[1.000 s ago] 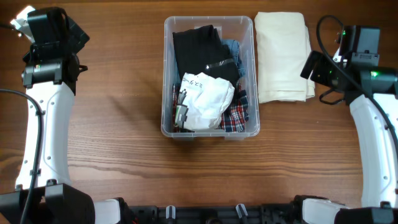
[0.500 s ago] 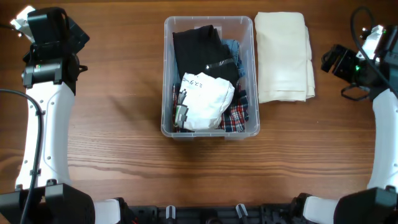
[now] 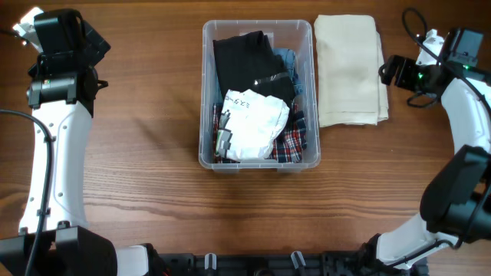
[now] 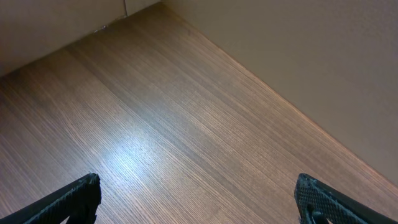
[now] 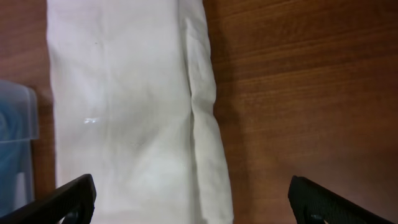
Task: Pack container
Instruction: 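Reach the right gripper to the cream cloth and grasp its edge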
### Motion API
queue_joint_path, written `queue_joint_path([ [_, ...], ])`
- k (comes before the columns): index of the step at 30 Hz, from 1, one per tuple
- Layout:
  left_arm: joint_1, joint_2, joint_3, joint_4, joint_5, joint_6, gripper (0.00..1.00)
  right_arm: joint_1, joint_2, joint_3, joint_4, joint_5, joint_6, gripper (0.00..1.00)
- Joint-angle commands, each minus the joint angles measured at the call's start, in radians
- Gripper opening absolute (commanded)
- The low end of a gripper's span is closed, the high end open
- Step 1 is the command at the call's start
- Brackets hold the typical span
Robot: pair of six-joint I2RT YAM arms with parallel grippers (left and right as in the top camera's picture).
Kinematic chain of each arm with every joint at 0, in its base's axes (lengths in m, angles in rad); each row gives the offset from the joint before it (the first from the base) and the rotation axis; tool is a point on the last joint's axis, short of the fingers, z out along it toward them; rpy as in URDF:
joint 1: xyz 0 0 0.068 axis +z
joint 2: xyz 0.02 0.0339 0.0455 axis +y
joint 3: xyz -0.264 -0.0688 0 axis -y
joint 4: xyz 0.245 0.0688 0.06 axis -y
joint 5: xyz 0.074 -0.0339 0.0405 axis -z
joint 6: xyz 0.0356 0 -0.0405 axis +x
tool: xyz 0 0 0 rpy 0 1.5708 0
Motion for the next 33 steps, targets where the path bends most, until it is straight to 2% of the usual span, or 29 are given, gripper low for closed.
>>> queue_joint_path([
  [1,0.004,0.000,-0.005,0.000,-0.014,0.002,1.00,-0.002,0.076,0.009,0.047,-0.084,-0.068,1.00],
  [10,0.004,0.000,-0.005,0.000,-0.014,0.002,1.00,-0.003,0.268,0.008,0.093,-0.123,-0.064,1.00],
  [15,0.004,0.000,-0.005,0.000,-0.014,0.002,1.00,-0.003,0.302,0.006,0.077,-0.124,-0.062,1.00],
  [16,0.004,0.000,-0.005,0.000,-0.014,0.002,1.00,-0.003,0.301,0.006,0.072,-0.124,-0.061,0.97],
  [17,0.004,0.000,-0.005,0.000,-0.014,0.002,1.00,-0.003,0.301,0.006,0.065,-0.124,-0.062,0.88],
  [19,0.004,0.000,-0.005,0.000,-0.014,0.002,1.00,-0.003,0.301,0.006,0.047,-0.124,-0.064,0.78],
  [24,0.004,0.000,-0.005,0.000,-0.014,0.002,1.00,-0.003,0.301,0.006,0.024,-0.124,-0.063,0.65],
  [26,0.004,0.000,-0.005,0.000,-0.014,0.002,1.00,-0.003,0.299,0.006,0.018,-0.124,-0.063,0.63],
  [30,0.004,0.000,-0.005,0.000,-0.014,0.002,1.00,-0.003,0.288,0.006,0.014,-0.124,-0.063,0.40],
  [33,0.004,0.000,-0.005,0.000,-0.014,0.002,1.00,-0.003,0.270,0.007,0.016,-0.124,-0.064,0.38],
])
